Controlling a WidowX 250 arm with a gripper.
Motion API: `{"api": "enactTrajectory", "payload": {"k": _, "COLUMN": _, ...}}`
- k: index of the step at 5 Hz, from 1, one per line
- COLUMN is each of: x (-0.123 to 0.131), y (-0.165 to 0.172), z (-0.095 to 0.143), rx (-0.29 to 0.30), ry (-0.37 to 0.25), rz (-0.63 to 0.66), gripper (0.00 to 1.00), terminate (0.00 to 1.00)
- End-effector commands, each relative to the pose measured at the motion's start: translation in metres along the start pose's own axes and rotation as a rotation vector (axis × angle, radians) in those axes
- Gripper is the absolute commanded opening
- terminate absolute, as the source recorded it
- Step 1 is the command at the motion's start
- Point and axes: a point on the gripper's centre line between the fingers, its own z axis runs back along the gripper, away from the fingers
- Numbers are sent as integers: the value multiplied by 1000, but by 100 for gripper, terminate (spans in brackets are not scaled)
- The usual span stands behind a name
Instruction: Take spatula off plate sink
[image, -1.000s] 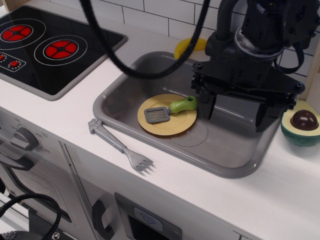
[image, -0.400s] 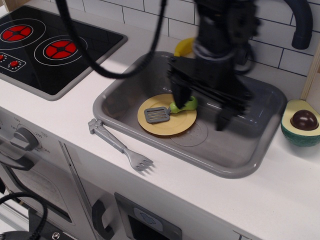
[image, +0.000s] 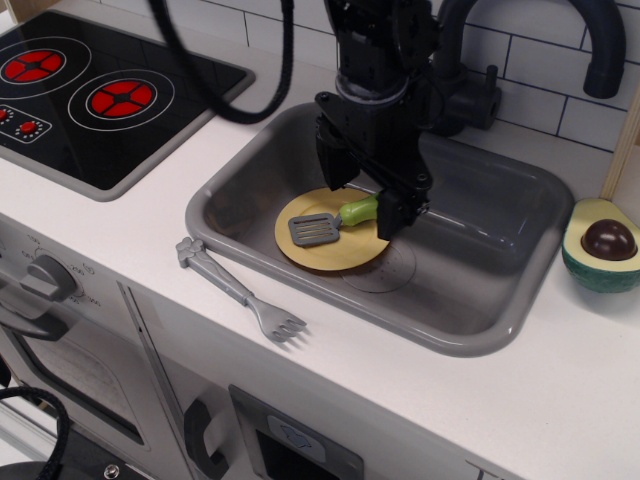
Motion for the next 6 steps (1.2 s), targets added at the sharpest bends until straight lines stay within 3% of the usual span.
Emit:
{"api": "enactTrajectory", "payload": {"k": 1, "x": 43, "y": 23, "z": -10, "rx": 54, "ry": -38, "rz": -90, "gripper": 100, "terminate": 0}}
{"api": "enactTrajectory", "payload": {"k": 3, "x": 55, "y": 33, "z": -22, "rx": 81, "ry": -48, "rz": -129, "gripper": 100, "terminate": 0}}
{"api": "enactTrajectory", "payload": {"k": 4, "x": 48, "y": 35, "z": -23, "rx": 58, "ry": -35, "rz": -137, "gripper": 100, "terminate": 0}}
{"api": "enactTrajectory", "payload": {"k": 6, "x": 39, "y": 42, "z": -42, "rx": 71, "ry": 14, "rz": -134, "gripper": 100, "terminate": 0}}
